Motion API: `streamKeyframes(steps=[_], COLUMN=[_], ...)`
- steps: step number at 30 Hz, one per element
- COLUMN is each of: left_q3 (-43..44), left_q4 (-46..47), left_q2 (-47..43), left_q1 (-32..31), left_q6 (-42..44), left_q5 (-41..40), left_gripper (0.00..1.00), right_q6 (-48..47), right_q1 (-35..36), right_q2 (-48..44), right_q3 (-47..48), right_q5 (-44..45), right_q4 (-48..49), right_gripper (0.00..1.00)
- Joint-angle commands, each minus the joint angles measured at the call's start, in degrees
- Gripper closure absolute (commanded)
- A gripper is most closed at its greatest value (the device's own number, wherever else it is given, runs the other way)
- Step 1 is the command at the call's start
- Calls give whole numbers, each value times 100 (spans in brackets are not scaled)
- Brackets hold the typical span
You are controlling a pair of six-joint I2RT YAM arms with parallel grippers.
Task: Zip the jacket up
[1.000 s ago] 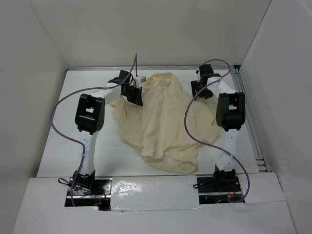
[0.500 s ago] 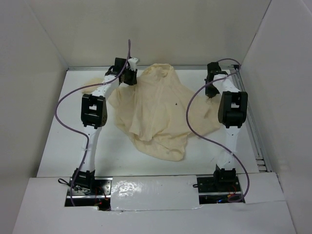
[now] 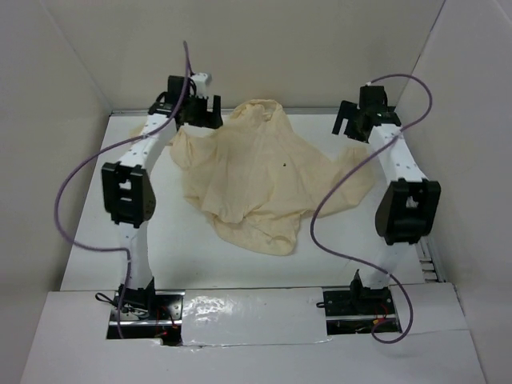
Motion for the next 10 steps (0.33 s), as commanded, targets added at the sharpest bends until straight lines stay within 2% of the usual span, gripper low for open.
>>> streamKeyframes(steps=[1,3,6,7,10], left_q3=[-611,-1979,-2940,-3605,-4810], left_q4=[-120,-32,-23,82,572], left_q2=[-1959,-3310,-4263,-4857,-5939], left_q1=[92,31,-39,-48,-48], left_q6=[-797,-1008,-1394,-1466,-1624], left_q5=[242,243,304,408,699], left_gripper=[1,1,1,1,1], right_q6=[790,1009,1072,1072,1090], right_q1=[79,123,158,341,439], right_q2=[-1579,-2535,-3396,-3610,-4357], right_q3=[-554,-1308,-2028,-2197,-2811], right_q5=[-389,-362,-214,-152,-90], right_q4=[617,635,635,661,827], right_gripper=[0,0,0,0,0])
